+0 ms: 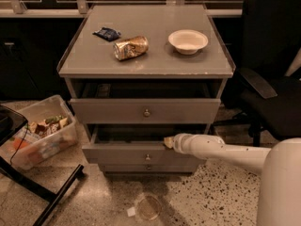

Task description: Open middle drawer

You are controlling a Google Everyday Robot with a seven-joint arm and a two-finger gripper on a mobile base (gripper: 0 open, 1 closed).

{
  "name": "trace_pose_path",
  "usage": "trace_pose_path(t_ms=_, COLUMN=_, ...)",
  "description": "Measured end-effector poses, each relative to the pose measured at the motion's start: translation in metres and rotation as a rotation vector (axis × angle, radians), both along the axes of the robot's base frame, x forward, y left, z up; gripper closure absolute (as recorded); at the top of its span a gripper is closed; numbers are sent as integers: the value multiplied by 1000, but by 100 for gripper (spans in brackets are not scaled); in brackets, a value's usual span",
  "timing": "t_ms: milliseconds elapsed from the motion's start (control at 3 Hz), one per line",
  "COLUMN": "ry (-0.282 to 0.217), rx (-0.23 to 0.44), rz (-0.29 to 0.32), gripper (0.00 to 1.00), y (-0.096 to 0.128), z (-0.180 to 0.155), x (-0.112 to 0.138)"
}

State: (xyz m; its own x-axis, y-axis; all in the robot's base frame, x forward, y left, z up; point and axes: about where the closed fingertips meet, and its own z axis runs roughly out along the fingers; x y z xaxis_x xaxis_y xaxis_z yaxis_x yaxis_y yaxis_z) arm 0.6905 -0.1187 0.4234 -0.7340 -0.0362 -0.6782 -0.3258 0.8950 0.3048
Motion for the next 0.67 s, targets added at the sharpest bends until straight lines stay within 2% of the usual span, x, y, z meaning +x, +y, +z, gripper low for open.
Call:
trace_pose_path(t_ms=333, ry=0, rx=0, rz=0, gripper=100, y=0, z=2, x=0)
trace_pose_path(t_ms=667, ry=21, rx=-25, rz=13, gripper=100, y=-1, z=-2, x=-6)
